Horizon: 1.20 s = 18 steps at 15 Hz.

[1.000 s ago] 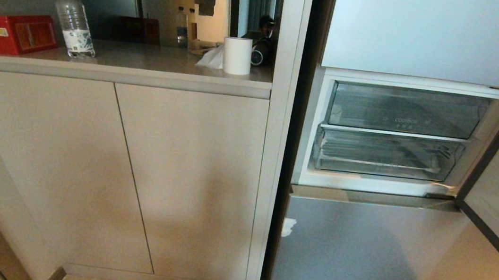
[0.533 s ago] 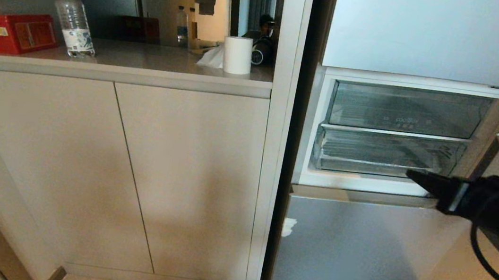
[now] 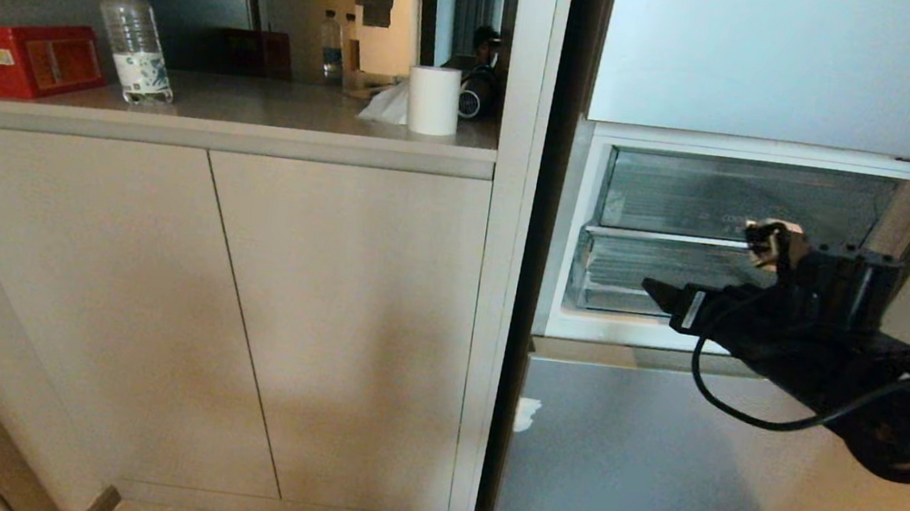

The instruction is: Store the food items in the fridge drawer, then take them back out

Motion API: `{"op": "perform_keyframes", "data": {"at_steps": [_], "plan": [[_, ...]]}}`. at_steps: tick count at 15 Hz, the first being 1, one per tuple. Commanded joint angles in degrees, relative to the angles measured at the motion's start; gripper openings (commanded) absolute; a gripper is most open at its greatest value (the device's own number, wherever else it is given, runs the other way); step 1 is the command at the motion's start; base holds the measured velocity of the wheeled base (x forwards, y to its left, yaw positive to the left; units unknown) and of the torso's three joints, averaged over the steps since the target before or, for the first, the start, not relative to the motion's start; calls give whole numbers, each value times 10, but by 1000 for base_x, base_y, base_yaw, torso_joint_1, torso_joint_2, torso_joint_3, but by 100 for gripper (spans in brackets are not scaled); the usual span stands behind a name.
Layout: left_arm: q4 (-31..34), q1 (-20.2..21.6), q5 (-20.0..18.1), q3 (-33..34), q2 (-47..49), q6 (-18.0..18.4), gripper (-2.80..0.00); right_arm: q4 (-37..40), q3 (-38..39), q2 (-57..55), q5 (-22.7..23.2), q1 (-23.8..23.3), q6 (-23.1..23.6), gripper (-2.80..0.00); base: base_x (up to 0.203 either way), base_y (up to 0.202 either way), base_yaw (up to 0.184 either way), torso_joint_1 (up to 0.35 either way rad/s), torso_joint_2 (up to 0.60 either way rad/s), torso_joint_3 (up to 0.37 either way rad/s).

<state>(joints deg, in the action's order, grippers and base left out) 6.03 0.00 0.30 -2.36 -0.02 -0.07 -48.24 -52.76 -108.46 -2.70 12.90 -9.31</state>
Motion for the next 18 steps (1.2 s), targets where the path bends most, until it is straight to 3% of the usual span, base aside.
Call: {"op": "perform_keyframes", "data": {"at_steps": [1, 7, 18], "plan": [[0, 0, 0, 0, 1, 0, -280, -27, -47, -93, -28, 8, 2, 0, 0, 0, 0, 0, 0, 0], [0, 0, 0, 0, 0, 0, -280, -57, -171, -212, -92, 43, 3, 0, 0, 0, 0, 0, 0, 0], [0, 0, 0, 0, 1, 0, -280, -90, -358, -349, -157, 41, 40, 0, 0, 0, 0, 0, 0, 0]]}}
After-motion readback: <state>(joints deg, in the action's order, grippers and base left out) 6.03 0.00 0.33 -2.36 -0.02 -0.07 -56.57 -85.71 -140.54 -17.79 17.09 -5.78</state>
